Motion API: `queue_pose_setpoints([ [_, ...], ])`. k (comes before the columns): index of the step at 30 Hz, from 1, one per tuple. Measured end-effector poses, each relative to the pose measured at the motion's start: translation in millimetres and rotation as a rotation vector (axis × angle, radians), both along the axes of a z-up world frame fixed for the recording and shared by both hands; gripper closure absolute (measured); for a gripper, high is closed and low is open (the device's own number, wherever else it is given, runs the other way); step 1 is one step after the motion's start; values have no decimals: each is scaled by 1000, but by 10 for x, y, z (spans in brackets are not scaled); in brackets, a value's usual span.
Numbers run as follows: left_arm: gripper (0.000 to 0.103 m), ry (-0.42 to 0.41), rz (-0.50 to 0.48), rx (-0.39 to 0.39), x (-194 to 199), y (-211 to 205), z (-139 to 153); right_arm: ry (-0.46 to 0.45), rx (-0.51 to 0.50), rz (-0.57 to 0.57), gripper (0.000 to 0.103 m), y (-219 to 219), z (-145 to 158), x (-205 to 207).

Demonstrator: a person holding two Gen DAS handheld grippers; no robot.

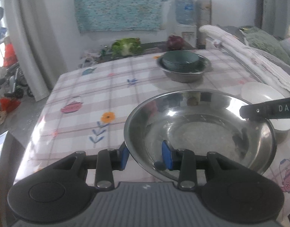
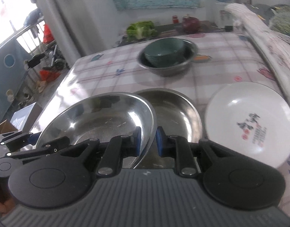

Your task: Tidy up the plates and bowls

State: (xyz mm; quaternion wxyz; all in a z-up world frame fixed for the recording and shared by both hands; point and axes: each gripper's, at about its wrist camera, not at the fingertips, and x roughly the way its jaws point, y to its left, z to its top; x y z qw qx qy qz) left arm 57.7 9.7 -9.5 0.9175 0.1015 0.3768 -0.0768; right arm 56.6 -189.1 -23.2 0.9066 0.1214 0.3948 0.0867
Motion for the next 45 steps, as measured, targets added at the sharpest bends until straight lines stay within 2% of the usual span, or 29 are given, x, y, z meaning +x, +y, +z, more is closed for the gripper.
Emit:
queue_pose_setpoints([
  [7,65,34,-45,18,47,-166,-100,29,25,-54,85,-193,-156,-69],
  [20,65,87,-63,26,132,-315,-223,74,61,-79,84,-358,-337,-5],
  [45,65,102,-71,23,183,-367,-241,88,77,-90,79,-446,-381,19],
])
